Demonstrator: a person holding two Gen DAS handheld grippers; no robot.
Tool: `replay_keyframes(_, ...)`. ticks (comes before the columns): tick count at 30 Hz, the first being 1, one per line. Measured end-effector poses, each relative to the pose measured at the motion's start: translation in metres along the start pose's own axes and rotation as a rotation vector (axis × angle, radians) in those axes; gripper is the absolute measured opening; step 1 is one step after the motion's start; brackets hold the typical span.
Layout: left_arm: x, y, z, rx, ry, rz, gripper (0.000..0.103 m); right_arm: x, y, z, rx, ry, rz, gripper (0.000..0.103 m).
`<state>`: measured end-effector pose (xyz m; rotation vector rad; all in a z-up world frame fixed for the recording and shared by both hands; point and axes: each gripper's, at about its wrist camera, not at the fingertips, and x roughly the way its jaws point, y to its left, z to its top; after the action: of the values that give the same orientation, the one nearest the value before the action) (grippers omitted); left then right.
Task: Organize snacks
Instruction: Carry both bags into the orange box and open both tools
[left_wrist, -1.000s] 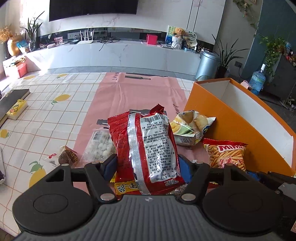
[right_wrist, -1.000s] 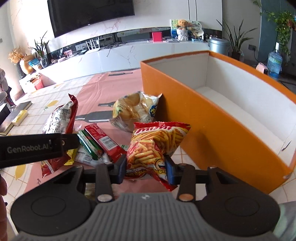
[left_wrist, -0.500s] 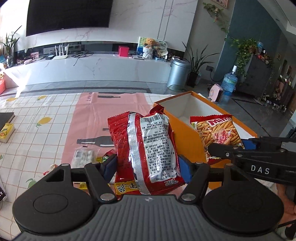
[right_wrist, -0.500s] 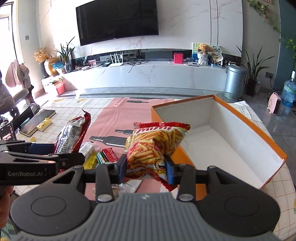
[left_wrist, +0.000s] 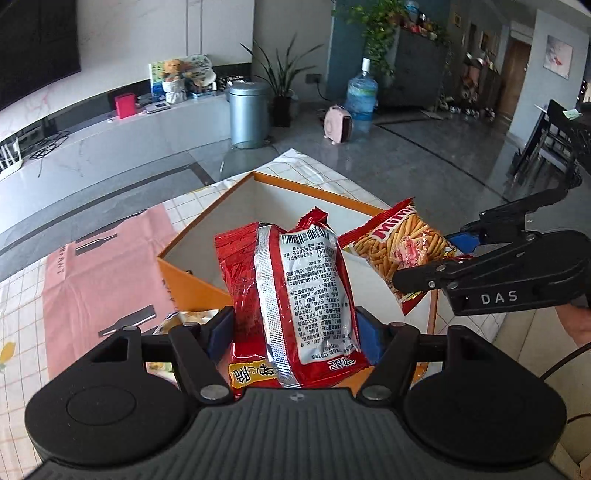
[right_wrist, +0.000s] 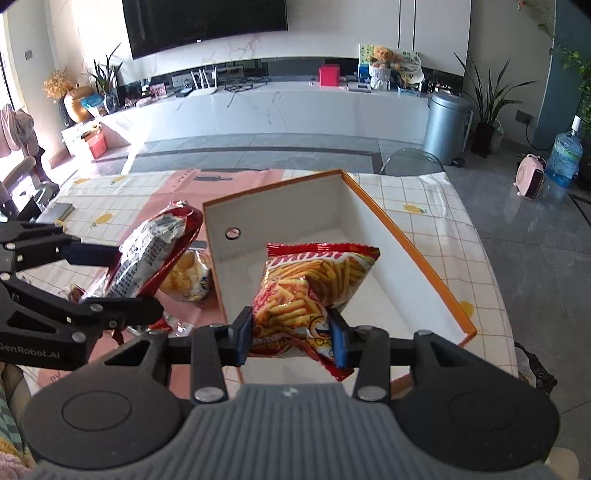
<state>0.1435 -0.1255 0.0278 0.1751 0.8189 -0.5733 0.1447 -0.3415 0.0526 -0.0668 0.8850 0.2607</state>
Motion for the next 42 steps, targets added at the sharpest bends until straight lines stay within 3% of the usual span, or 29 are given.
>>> replay_keyframes(9, 0.078, -0.011, 0.04, 0.036, 0.218, -0.073, 0.078, 0.069, -0.039, 0.007, -0.082, 0.204, 0.055, 0.039)
replay_keyframes(17, 0.129, -0.027, 0.051, 0.138, 0.338, -0.101, 0.078, 0.117, -0.062, 0.016, -0.245, 0.355, 0.062, 0.04)
replay_keyframes(25, 0.165, -0.03, 0.044, 0.17, 0.417, -0.093, 0.078, 0.15, -0.06, 0.005, -0.336, 0.447, 0.09, 0.04)
replay_keyframes(38, 0.179, -0.03, 0.033, 0.192, 0.486, -0.094, 0.082, 0.169, -0.058, 0.007, -0.343, 0.523, 0.094, 0.041)
replay_keyframes(42, 0.173, -0.031, 0.031, 0.198, 0.481, -0.088, 0.086, 0.171, -0.054, 0.01, -0.356, 0.526, 0.066, 0.055)
